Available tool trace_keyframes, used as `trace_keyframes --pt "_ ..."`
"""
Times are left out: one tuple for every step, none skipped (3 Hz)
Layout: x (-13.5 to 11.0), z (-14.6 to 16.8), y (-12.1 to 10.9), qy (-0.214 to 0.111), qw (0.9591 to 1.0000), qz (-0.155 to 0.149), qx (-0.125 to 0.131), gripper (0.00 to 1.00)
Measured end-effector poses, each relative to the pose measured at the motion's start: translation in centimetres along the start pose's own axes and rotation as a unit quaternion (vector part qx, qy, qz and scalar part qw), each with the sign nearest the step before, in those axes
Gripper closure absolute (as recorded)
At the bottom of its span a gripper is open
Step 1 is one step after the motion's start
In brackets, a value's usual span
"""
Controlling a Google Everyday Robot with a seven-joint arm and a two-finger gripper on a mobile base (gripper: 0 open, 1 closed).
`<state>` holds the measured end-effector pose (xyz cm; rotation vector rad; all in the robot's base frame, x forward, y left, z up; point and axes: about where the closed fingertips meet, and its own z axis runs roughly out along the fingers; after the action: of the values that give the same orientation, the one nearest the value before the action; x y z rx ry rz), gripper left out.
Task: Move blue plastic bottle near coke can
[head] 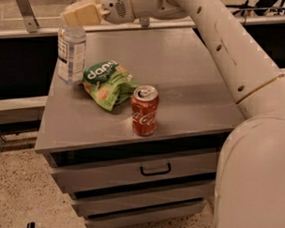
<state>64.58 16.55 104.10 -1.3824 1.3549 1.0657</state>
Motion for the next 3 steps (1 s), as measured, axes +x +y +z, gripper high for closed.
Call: trace_keyframes --pt "-3.0 -4.8 -1.5 0.004 0.9987 -0.026 0.043 1.00" --pt "-3.8 -10.4 -1.9 0.045 0.9956 -0.031 0.076 1.00" --pt "-3.4 -14.3 -1.7 0.067 0.9930 -0.017 0.096 1.00"
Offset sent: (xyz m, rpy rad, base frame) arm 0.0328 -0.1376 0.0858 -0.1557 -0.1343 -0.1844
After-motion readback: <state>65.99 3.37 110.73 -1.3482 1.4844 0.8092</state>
